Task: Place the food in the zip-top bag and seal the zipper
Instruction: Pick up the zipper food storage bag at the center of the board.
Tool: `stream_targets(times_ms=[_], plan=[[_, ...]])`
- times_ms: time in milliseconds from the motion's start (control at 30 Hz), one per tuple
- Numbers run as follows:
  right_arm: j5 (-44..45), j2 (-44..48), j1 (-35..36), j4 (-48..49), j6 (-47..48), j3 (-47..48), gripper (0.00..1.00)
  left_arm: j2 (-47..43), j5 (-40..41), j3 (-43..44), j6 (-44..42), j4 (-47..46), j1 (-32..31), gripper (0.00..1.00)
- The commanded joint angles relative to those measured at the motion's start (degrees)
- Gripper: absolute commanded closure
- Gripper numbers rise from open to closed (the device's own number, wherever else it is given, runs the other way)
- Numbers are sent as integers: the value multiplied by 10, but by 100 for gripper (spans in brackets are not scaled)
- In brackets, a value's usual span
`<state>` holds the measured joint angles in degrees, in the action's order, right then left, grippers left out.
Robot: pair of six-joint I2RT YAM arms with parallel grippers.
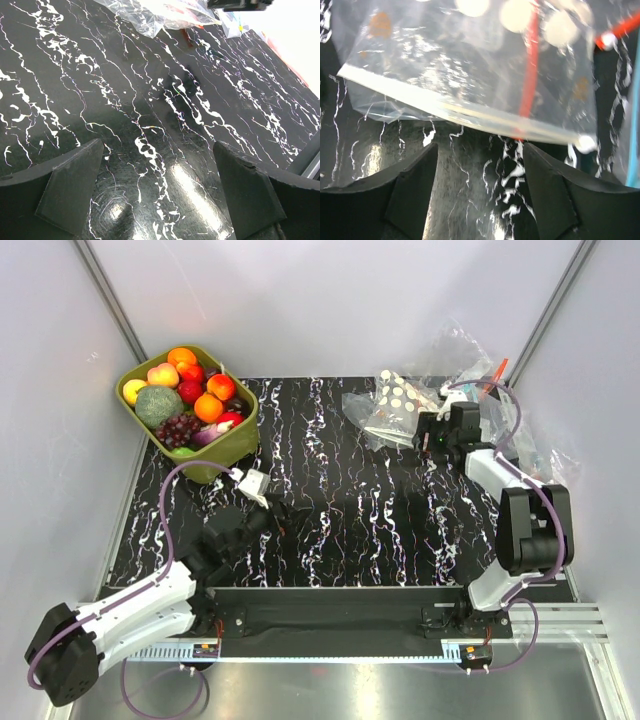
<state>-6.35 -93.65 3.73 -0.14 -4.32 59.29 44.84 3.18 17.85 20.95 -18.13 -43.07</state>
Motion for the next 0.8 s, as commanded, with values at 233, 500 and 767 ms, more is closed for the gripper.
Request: stream_targets(times_ms=[233,500,767], plan=[[35,-5,58,181,280,-15,29,-12,-10,8,2,-44,-2,1],[110,-47,106,178,417,8,32,-12,-19,8,8,-46,-2,1],[190,-83,147,195,483,14,44,-11,-16,7,8,-47,-3,1]])
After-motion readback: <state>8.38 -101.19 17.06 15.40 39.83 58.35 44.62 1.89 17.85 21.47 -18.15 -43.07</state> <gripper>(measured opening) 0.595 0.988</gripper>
